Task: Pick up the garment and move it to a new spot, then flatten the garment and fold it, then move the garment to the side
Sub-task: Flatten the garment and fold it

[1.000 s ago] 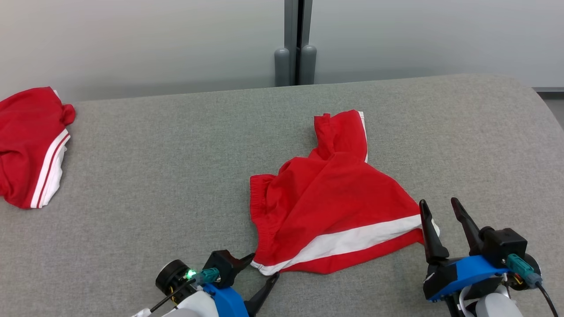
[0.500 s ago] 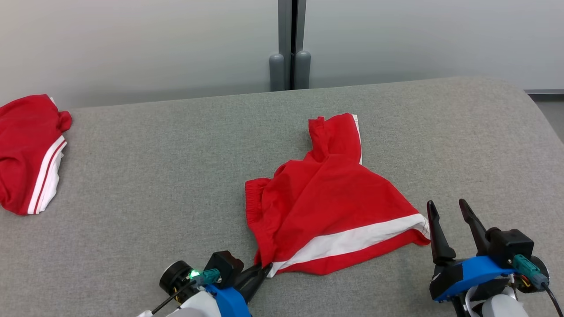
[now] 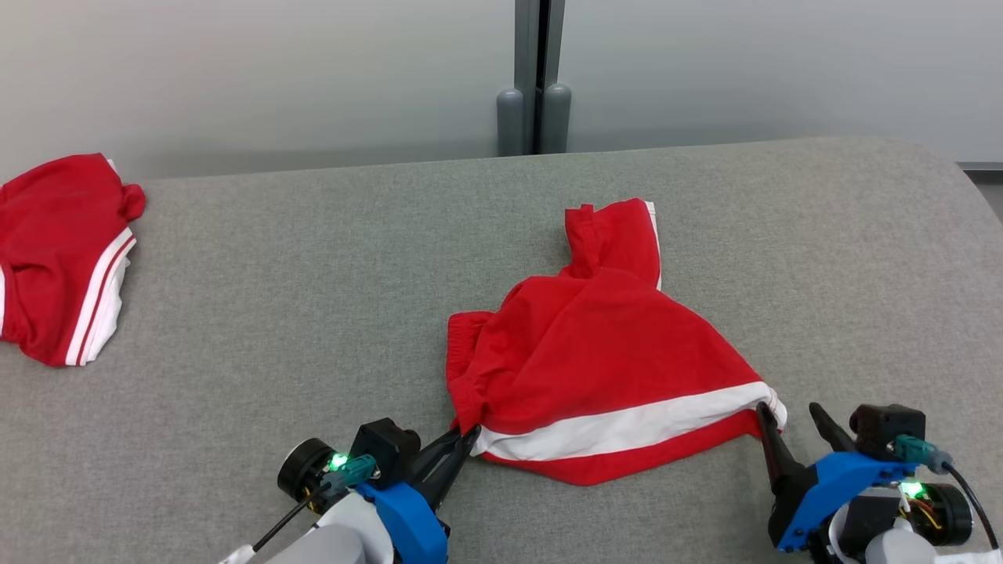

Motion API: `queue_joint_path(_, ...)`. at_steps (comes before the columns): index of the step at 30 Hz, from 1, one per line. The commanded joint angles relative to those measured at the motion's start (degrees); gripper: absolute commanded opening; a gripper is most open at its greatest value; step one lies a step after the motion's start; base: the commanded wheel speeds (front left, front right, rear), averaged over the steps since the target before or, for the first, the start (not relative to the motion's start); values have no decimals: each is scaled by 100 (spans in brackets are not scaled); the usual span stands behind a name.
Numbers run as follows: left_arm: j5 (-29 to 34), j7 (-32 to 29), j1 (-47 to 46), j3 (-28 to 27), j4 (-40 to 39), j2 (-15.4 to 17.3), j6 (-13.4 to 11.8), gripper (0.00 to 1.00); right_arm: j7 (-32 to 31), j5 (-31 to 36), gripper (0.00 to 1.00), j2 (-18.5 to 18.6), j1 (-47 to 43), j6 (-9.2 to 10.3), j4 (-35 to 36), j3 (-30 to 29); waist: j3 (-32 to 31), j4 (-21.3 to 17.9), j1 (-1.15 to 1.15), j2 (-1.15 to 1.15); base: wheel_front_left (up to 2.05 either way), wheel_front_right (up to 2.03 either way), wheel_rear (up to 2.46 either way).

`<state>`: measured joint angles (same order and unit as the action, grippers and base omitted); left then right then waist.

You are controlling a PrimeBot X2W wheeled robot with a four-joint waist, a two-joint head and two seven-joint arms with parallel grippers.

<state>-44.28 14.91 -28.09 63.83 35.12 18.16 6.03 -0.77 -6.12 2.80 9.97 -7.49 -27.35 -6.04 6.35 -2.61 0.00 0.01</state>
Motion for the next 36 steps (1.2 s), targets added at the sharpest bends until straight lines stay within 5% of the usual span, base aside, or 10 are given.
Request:
queue_joint_path(1,56,32,68,-33,-26,-5,-21,0,-130,-108,100,34,113,-1,-40,50,16,21,0,-1,0,0,0)
queue_joint_path(16,258,34,148,-345,-157,-85,32,0,-1156,-861,100,565,538,-1,-193,853,149,199,0,-1,0,0,0)
queue_joint_path(17,283,35,157,-359,-163,-85,34,0,-1165,-914,95,583,567,-1,-190,893,155,210,0,-1,0,0,0)
queue_joint_path(19,305,34,171,-405,-170,-85,42,0,-1172,-975,52,633,596,-1,-196,964,163,230,0,-1,0,0,0)
queue_joint_path(24,357,35,179,-512,-176,-91,58,0,-1048,-1025,27,692,647,-1,-151,1049,167,260,0,-1,0,0,0)
queue_joint_path(27,376,36,207,-597,-209,-91,61,0,-1004,-1078,0,710,634,-1,-107,1071,160,257,0,-1,0,0,0)
queue_joint_path(36,260,36,330,-1266,-567,-76,67,0,-766,-1193,0,760,552,-1,316,1066,62,181,0,-1,0,0,0)
